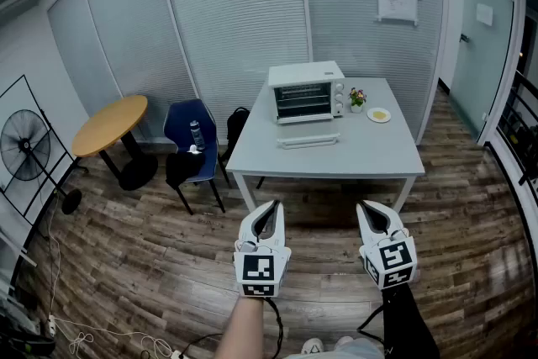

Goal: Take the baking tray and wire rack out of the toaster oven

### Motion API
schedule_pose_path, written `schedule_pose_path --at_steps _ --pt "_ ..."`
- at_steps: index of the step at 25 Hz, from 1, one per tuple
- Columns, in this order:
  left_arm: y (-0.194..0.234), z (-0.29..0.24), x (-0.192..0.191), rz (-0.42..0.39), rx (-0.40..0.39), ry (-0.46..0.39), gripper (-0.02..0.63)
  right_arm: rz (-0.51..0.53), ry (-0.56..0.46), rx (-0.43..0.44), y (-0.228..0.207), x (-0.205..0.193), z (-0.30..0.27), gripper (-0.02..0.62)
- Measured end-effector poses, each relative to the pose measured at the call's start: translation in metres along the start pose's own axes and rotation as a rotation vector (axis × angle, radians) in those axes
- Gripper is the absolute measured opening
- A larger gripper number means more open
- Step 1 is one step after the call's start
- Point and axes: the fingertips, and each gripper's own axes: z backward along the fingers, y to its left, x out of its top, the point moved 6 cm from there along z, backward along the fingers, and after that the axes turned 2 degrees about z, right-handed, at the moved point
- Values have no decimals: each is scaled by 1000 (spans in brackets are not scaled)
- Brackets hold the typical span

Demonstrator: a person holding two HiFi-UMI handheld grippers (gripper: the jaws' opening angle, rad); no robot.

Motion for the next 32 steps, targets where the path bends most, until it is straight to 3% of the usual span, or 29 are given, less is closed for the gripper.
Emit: schedule_pose_path --at_steps 11,14,18,22,32 --pt "-2 6 -7 12 12 8 57 -20 3 36 9 -8 0 3" --pt "9 7 -8 54 84 3 57 -38 0 28 5 -10 -3 3" --pt "15 -4 -15 123 65 -6 66 -55 6 27 -5 -16 -18 8" --pt "15 -27 -22 114 35 6 149 -70 19 21 -20 -26 -39 91" --pt "32 -131 -36 85 31 20 153 -74 7 44 -80 -39 -133 92"
